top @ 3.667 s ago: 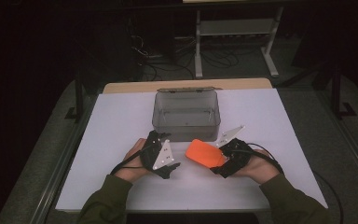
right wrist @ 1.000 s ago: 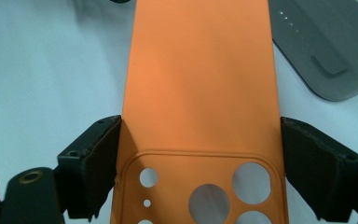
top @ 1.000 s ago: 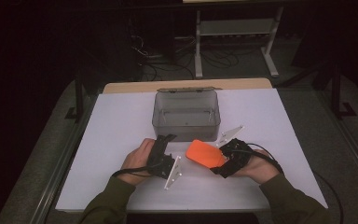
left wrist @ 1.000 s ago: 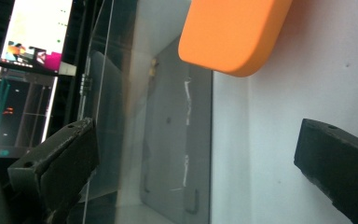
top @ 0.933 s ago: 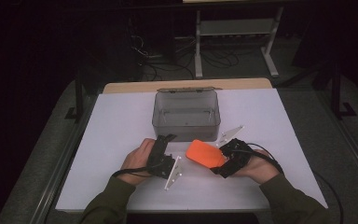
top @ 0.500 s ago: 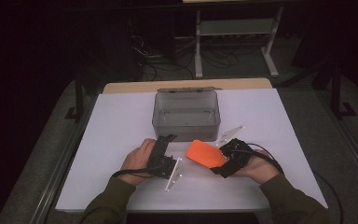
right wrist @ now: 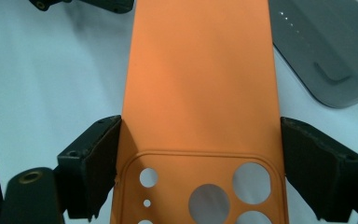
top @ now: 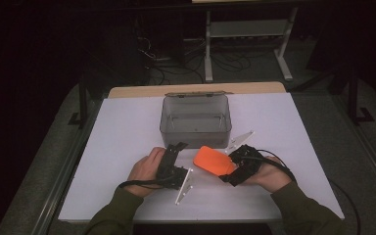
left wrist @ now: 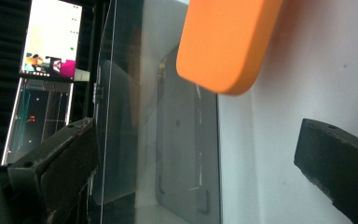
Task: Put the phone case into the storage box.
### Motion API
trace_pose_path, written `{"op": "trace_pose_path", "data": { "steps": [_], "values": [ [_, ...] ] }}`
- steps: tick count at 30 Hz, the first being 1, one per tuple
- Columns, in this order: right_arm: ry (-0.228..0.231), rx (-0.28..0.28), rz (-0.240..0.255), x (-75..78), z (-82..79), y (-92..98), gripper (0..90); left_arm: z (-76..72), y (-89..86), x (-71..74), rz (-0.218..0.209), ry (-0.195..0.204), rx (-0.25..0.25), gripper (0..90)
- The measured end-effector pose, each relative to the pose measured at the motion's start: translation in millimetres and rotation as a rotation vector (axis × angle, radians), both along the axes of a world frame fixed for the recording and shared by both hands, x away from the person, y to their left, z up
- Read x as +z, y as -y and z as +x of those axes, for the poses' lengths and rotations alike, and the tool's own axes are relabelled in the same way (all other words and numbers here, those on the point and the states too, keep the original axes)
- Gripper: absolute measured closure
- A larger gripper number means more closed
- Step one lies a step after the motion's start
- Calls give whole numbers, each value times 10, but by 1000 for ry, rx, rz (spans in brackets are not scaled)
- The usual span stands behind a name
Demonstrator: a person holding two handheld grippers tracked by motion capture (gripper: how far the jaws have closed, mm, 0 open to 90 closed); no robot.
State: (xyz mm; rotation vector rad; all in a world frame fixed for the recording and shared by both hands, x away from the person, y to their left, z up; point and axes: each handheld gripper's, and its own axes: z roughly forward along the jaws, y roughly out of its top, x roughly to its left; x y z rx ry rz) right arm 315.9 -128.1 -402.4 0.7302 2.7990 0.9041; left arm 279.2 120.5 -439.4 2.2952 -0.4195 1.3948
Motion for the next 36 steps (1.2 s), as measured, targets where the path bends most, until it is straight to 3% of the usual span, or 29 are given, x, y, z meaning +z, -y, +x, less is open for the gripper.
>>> {"op": "trace_pose_path", "data": {
  "steps": [36],
  "values": [
    [-21, 47, 3, 89, 99, -398, 153, -120, 108, 1, 6, 38, -24, 0]
  ]
}}
